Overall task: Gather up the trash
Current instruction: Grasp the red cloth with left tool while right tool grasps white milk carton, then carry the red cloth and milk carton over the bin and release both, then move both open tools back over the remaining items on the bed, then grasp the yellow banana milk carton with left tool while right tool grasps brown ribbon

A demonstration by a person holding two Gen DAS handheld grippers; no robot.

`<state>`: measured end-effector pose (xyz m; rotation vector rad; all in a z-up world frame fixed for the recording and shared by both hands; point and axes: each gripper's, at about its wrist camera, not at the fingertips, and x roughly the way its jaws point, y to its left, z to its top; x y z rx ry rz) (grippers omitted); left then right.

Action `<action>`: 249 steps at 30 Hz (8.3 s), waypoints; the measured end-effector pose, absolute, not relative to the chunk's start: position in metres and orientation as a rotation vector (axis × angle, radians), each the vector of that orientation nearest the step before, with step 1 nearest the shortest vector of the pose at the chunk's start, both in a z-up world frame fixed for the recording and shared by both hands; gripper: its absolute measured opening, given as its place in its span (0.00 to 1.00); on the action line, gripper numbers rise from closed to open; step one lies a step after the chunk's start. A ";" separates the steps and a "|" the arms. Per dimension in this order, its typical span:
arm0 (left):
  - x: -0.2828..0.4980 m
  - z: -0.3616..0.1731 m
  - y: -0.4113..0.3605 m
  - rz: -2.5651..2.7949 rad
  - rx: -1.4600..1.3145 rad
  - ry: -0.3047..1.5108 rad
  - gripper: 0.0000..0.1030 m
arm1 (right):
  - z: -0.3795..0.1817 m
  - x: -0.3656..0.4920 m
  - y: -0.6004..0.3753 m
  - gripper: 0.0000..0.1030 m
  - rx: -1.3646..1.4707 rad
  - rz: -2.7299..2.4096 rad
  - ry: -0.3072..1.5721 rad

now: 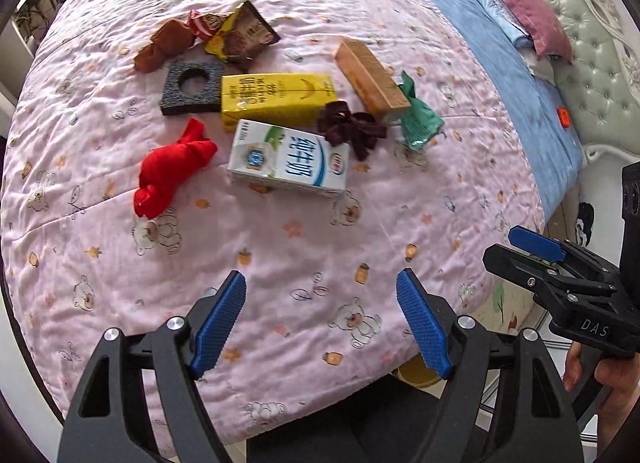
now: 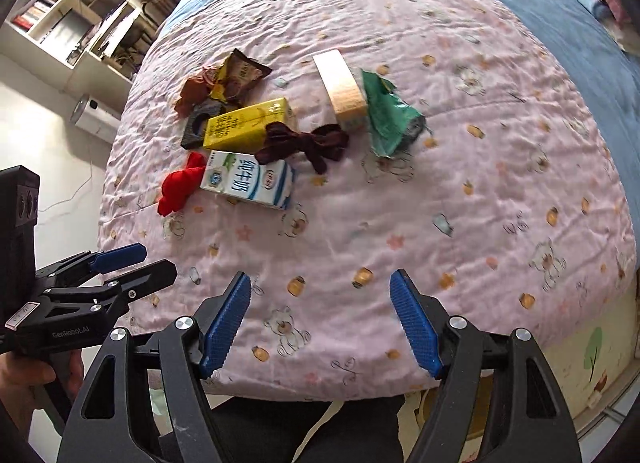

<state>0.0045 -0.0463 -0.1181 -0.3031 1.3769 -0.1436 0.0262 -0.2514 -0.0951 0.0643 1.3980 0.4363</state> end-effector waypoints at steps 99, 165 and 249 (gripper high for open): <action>-0.015 -0.125 -0.166 -0.503 -0.207 1.474 0.44 | -0.082 -0.040 -0.358 0.56 0.158 0.375 1.374; -0.054 -0.130 -0.327 -0.633 0.021 1.492 0.75 | -0.099 -0.118 -0.500 0.62 0.313 0.225 1.379; 0.177 -0.207 -0.005 -0.481 -0.262 1.484 0.57 | -0.231 0.180 -0.158 0.33 0.153 0.471 1.607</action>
